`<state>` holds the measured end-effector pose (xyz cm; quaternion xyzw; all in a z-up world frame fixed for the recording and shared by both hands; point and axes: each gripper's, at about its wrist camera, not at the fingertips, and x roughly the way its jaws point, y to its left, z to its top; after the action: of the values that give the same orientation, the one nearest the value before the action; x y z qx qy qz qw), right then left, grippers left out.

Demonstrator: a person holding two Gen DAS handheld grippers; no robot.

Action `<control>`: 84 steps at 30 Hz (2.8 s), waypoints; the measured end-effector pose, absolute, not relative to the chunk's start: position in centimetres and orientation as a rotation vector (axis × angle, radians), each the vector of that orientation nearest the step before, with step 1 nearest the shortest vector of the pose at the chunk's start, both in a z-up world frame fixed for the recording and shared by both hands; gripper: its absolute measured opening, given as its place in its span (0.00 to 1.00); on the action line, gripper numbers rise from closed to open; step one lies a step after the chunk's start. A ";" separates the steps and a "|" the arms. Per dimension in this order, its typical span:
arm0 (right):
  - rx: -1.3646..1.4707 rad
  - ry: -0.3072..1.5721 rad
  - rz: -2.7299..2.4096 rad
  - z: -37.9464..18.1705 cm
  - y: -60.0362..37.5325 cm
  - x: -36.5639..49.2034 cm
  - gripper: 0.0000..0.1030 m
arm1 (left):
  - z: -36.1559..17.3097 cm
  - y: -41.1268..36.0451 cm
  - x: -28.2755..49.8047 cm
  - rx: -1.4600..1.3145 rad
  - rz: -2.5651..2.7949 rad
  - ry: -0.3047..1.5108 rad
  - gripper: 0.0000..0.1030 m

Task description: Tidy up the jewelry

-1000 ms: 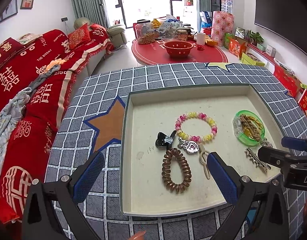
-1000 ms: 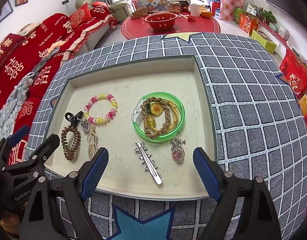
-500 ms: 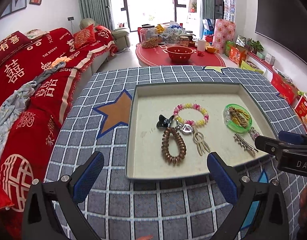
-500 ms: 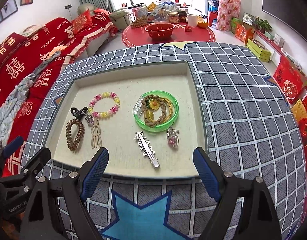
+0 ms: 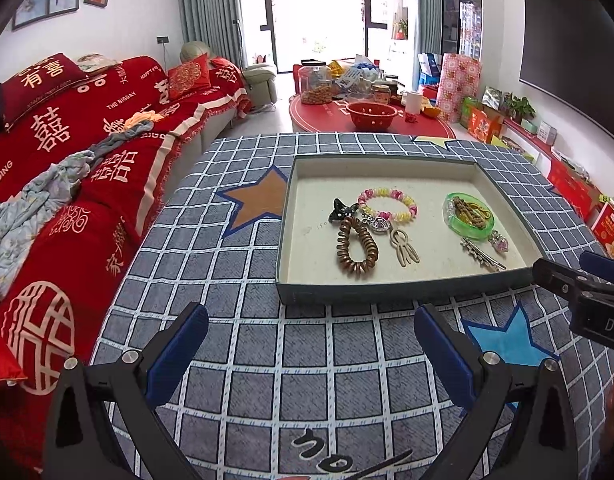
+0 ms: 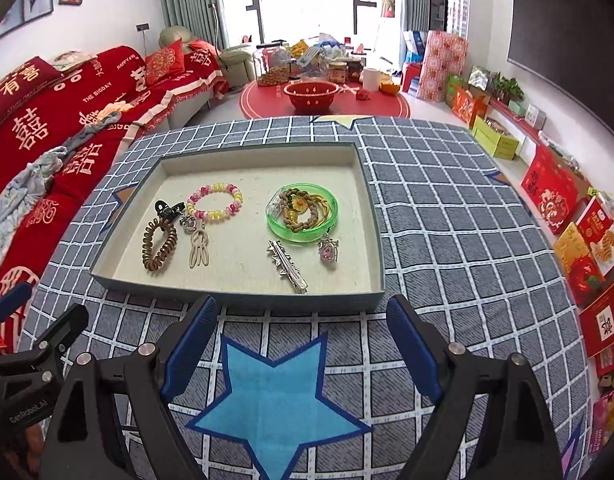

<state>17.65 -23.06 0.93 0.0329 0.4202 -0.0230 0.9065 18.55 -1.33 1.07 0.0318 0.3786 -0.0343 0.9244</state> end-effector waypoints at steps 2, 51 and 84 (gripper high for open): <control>0.059 0.847 -0.060 1.1 -23.0 16.9 0.86 | 1.2 -1.4 17.9 0.066 -0.070 0.763 1.00; 0.016 0.713 -0.102 2.7 -22.1 11.0 0.86 | 2.0 -2.2 13.5 0.068 -0.074 0.690 1.00; 0.018 0.720 -0.092 2.5 -21.7 11.2 0.86 | 1.8 -2.0 13.7 0.062 -0.065 0.699 1.00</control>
<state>11.22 -21.72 2.48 0.0086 0.3523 -0.0452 0.9348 13.66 -1.95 1.81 0.0305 0.3423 -0.0317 0.9386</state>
